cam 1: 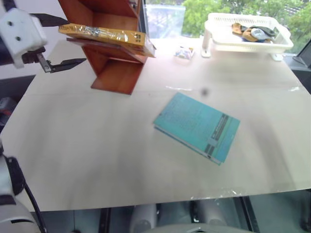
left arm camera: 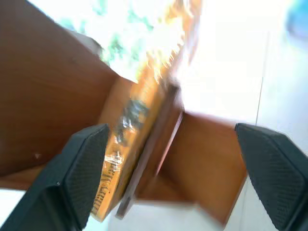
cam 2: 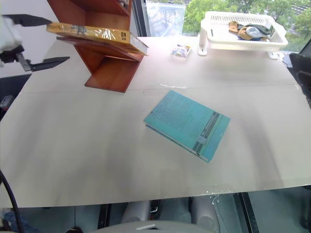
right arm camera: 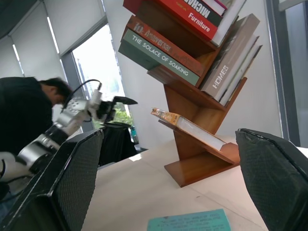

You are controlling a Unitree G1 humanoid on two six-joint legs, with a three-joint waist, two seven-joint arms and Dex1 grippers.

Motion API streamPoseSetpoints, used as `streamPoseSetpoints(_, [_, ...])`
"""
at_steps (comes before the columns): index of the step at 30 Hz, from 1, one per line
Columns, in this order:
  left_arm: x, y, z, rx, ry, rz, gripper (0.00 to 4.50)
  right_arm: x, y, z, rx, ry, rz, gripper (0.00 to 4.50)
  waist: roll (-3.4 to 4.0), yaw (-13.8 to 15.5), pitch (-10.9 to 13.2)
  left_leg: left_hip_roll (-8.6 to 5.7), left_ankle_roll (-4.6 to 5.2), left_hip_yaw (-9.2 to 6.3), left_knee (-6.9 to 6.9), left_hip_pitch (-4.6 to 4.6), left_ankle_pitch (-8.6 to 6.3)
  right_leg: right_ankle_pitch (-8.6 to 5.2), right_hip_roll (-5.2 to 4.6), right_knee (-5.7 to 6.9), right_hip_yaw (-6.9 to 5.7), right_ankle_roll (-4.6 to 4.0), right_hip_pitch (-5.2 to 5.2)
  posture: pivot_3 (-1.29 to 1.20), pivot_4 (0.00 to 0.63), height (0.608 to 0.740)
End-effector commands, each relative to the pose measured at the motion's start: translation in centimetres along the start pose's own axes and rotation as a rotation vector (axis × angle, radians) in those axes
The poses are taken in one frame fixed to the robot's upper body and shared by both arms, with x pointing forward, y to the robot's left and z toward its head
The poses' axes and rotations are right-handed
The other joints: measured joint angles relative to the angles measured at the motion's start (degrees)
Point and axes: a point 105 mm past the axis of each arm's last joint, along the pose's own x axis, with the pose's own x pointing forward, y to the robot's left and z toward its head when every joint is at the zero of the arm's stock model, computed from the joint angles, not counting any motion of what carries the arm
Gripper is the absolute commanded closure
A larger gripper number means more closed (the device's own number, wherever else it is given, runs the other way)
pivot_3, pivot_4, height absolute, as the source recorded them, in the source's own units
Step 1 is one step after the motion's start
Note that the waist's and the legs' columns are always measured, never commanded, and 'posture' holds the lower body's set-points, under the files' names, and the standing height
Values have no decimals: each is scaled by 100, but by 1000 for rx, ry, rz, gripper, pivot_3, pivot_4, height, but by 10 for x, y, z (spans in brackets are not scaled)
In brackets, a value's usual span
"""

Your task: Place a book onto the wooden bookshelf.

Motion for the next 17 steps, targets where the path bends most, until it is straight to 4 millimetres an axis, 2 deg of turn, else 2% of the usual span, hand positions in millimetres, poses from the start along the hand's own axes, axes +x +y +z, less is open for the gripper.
streamPoseSetpoints(1, [6, -53, 1, -311, -9, -100, 20, -7, -1, -13, -18, 130, -33, 0, 11, 6, -6, -2, 5, -5, 2, 4, -3, 0, -2, 6, -1, 0, 5, 0, 150, 740])
streamPoseSetpoints(2, [10, -75, -5, -404, -25, -144, 20, -14, -5, -28, -9, 203, -71, 0, 14, 20, -8, -3, 10, -8, 5, 5, -6, 0, -1, -2, -6, 0, 13, 0, 150, 740])
streamPoseSetpoints(4, [19, -104, -23, -572, -21, -134, 20, -30, -13, -60, -18, 324, -147, 0, 14, 47, -11, -5, 13, -20, 4, 32, -8, -3, -4, 1, -18, 0, 42, 0, 150, 740])
streamPoseSetpoints(6, [28, -129, -40, -632, 29, -119, 20, -44, -15, -82, -48, 388, -207, 0, 1, 60, -12, -7, 13, -24, 5, 35, -9, -2, -1, 4, -25, 0, 48, 0, 150, 740])
streamPoseSetpoints(9, [34, -156, -64, -649, 136, -81, 20, -66, -18, -100, -106, 466, -305, 0, 3, 60, -11, -11, 13, -23, 11, 36, -9, -1, 1, 17, -13, 0, 44, 0, 150, 740])
streamPoseSetpoints(14, [29, -177, -87, -714, 202, -67, 20, -100, -17, -117, -148, 568, -409, 0, 4, 41, -13, -12, 13, 0, 1, 85, -10, -2, 1, 13, 9, -2, 74, 0, 150, 740])
streamPoseSetpoints(17, [27, -183, -95, -717, 223, -71, 20, -112, -17, -120, -162, 621, -437, 0, 7, 24, -14, -11, 13, 6, -9, 100, -10, -3, 1, 8, 13, -4, 77, 0, 150, 740])
